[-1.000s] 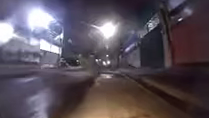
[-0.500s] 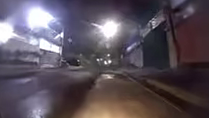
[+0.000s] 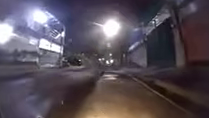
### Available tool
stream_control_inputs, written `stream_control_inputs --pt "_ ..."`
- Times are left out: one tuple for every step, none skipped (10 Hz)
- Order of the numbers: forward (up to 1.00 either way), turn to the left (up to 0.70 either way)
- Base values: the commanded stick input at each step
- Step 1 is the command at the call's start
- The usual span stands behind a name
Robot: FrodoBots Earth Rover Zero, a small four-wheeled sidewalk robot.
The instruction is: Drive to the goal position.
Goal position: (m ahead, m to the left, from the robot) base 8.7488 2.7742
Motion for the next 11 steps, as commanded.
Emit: stream_control_inputs --pt "0.7 -0.18" --pt "0.7 -0.09" --pt "0.7 -0.01" --pt "0.7 0.0" --pt "0.7 0.0" --pt "0.7 0.0" --pt "0.7 0.0" --pt "0.7 0.0" --pt "0.7 0.0" --pt "0.7 0.0" --pt "0.7 0.0"
